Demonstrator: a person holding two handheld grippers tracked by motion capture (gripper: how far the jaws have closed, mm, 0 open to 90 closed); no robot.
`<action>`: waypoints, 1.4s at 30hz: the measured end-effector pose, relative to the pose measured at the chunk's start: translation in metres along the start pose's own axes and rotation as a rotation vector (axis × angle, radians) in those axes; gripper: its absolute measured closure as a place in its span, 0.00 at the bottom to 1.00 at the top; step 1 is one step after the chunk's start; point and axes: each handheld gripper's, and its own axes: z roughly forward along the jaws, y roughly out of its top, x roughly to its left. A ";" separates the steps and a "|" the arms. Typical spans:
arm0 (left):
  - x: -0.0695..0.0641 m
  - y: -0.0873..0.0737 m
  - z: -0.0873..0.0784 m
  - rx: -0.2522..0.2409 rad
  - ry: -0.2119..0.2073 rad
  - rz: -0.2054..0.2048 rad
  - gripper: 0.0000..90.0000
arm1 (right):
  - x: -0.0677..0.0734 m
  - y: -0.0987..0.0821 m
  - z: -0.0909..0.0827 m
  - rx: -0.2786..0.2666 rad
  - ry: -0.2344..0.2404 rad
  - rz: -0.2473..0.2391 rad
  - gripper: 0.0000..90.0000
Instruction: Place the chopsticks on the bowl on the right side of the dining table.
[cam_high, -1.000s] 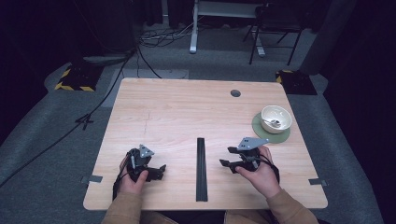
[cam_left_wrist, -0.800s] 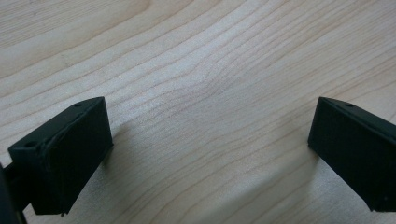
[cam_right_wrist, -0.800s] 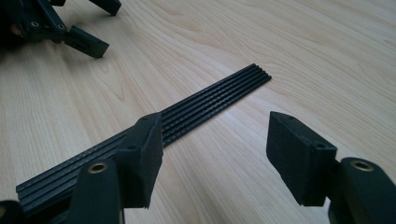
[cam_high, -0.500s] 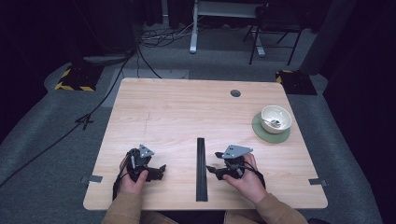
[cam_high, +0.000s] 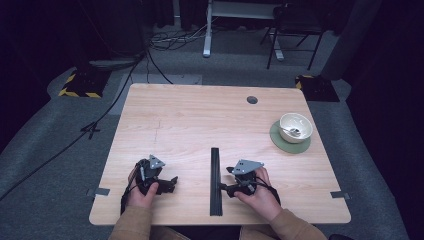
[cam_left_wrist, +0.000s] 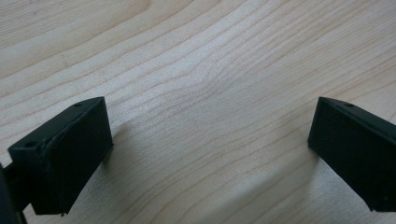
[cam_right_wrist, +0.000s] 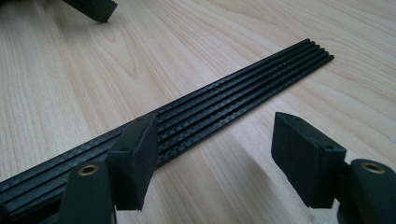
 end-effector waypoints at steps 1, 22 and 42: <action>0.000 0.000 0.000 0.000 0.000 0.000 0.00 | 0.002 0.000 0.000 0.011 -0.001 0.004 0.36; 0.000 0.000 0.000 0.001 0.000 0.001 0.00 | 0.000 -0.005 -0.002 0.045 -0.004 0.000 0.34; 0.000 0.000 0.000 0.000 0.001 0.001 0.00 | -0.017 -0.011 -0.025 0.067 -0.045 0.051 0.35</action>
